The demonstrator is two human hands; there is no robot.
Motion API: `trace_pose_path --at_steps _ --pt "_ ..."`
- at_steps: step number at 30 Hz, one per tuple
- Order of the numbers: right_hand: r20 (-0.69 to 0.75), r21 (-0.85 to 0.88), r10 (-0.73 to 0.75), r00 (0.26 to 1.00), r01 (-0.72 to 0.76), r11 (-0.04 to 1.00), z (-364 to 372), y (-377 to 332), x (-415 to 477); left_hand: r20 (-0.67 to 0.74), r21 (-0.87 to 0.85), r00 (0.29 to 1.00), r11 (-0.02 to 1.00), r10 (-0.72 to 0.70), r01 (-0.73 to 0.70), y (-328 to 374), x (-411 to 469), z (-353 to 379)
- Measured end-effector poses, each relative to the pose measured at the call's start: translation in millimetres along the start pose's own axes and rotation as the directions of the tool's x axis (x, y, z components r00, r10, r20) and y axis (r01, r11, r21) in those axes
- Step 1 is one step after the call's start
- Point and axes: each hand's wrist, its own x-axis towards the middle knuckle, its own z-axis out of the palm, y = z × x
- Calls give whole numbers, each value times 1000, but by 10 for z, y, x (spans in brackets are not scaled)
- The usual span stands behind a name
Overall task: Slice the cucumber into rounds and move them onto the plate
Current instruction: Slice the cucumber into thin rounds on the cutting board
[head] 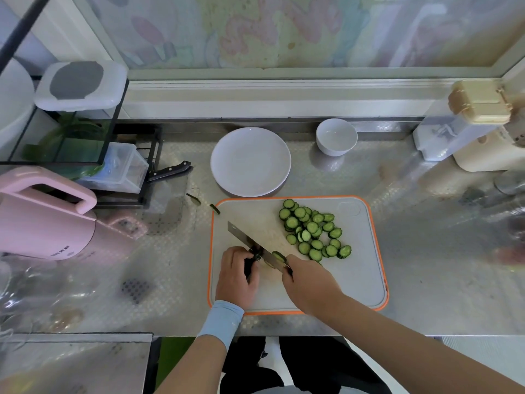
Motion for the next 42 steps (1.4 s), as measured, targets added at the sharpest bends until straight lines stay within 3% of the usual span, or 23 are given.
trace_pose_path --at_steps 6,14,16,18,20,22,25,27,33,38,42 --pt "-13 -54 -5 1000 4 999 -19 -17 -77 -9 -6 1000 1000 -2 2 -33 4 3" --pt "-71 20 52 996 -51 999 -112 -61 -16 52 8 998 1000 21 -21 39 37 -76" --pt "-124 -86 10 992 -21 996 -179 -70 7 -8 13 1000 1000 16 -16 110 80 -162" --pt "-149 -195 -23 989 -7 981 -238 -83 25 -153 14 988 1000 5 -3 191 178 -266" --pt "-149 -257 -26 988 -13 966 -287 -99 43 -235 41 969 997 72 -65 295 326 -366" --pt "-164 -293 -28 986 -21 956 -325 -98 55 -107 114 977 979 184 -171 430 499 -402" --pt "-165 -351 -55 985 -7 936 -370 -95 72 235 179 933 931 274 -318 541 671 -294" --pt "-158 -378 -77 984 12 926 -409 -101 74 320 147 899 922 299 -358 508 708 -206" --pt "-132 -413 -111 985 47 909 -490 2 55 410 151 911 988 -52 -11 402 938 -156" --pt "-120 -421 -132 984 70 905 -537 91 38 534 233 824 970 -191 74 382 1140 -121" --pt "-119 -385 -119 986 65 921 -616 118 35 356 187 887 952 -294 241 234 1297 -277"
